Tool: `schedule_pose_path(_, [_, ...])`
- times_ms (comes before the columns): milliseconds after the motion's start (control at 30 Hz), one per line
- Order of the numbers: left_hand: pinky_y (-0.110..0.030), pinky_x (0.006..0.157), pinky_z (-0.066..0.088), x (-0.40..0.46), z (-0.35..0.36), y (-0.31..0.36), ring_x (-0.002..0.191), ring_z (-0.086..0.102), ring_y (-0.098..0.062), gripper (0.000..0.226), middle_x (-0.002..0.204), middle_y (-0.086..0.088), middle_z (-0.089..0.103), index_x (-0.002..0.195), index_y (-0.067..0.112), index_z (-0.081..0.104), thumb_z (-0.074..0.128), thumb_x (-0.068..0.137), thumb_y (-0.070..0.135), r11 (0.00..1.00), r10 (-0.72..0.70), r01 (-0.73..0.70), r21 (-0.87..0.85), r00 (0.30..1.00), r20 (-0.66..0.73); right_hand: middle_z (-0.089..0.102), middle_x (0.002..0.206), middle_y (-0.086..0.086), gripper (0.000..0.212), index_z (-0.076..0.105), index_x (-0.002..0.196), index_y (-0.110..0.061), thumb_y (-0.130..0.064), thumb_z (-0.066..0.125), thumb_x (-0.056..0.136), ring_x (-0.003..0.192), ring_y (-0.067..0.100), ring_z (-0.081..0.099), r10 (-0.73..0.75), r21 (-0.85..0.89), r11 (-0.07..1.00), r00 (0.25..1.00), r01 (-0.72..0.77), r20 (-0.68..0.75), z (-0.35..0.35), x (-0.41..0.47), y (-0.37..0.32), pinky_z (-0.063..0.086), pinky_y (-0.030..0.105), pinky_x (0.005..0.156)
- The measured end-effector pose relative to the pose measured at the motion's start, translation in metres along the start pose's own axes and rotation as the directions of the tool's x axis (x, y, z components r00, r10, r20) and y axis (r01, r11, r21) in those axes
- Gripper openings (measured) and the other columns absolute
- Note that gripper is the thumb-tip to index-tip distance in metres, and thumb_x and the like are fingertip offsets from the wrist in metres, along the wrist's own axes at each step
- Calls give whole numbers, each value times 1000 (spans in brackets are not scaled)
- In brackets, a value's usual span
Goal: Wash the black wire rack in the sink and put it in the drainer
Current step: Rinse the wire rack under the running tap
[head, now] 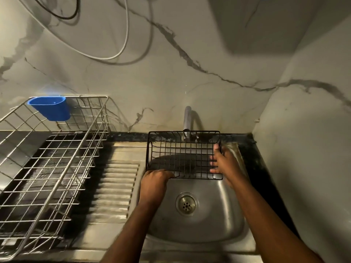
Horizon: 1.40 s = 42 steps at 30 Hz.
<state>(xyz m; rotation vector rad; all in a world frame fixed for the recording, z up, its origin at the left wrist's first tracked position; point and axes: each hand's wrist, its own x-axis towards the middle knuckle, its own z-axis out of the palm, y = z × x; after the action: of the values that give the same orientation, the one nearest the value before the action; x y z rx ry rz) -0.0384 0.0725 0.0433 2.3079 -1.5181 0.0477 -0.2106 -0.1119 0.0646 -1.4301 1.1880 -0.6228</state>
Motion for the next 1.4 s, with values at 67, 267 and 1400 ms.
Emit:
schedule_pose_path(67, [-32,76,55,2,3,7,87,72,-13,26,93,11,77,99,34,78,68,85,14,997,14,-12,-71,1000,27,65,101,8,17,52,107,-37,-50,45,101,96,29,68,-6,-22,1000,999,5,-36,-9,-4,-2,63,43,69])
schedule_pose_path(267, [-33,91,56,2,11,19,103,69,-8,22,110,11,76,113,30,74,74,91,30,946,-18,106,-307,961,275,63,81,-2,42,58,110,-28,-62,38,98,77,22,69,-122,-314,948,973,56,-194,-31,-14,14,63,43,64])
schedule_pose_path(1400, [-28,64,62,17,-5,25,44,47,-4,33,47,7,44,103,11,64,52,93,40,-768,-353,39,-639,807,474,64,122,-19,44,58,129,-35,-57,42,95,121,7,58,-174,-92,977,966,194,189,-40,-55,13,47,27,98])
